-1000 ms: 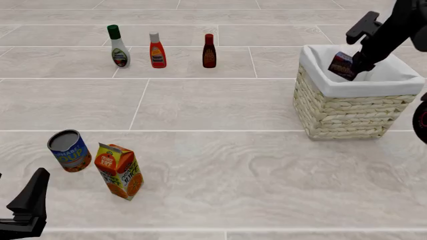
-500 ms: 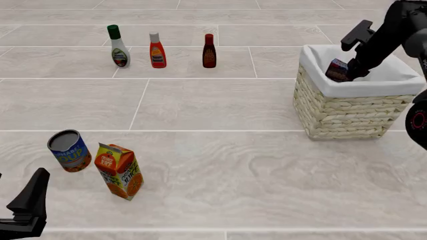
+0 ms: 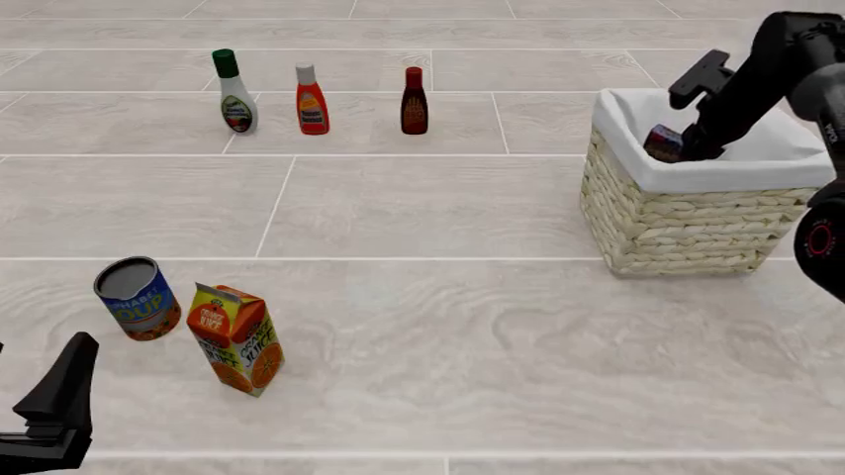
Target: Pick the chocolate pudding and place it in the basket.
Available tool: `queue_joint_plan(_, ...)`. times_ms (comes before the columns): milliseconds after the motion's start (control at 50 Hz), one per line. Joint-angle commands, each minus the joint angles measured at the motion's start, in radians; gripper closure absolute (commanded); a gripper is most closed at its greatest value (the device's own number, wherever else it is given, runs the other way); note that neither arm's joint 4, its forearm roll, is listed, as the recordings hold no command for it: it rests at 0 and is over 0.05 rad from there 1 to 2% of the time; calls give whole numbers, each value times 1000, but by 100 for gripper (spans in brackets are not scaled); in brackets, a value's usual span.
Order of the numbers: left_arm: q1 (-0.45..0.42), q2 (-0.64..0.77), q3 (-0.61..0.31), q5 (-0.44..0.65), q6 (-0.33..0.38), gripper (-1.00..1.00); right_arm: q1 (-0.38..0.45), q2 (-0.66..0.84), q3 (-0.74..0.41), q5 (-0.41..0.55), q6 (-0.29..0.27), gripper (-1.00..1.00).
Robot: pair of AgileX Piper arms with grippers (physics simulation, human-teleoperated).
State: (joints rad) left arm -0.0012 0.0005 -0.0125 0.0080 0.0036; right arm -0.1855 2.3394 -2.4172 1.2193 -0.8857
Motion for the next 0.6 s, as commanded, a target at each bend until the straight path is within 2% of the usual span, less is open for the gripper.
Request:
queue_joint_plan(20, 1, 0, 1, -1, 1, -100, -11, 12, -7, -5, 9, 100)
queue_joint_plan(60, 1, 0, 1, -1, 1, -100, -10, 10, -9, -6, 8, 100)
queue_joint_plan(80, 1, 0, 1, -1, 1, -100, -11, 9, -6, -5, 8, -100)
queue_joint_plan(400, 0, 0, 1, -1, 1, -100, -17, -16, 19, -14, -1, -100)
queue_joint_plan(600, 1, 0, 1, -1, 1, -100, -12, -32, -5, -2, -3, -100)
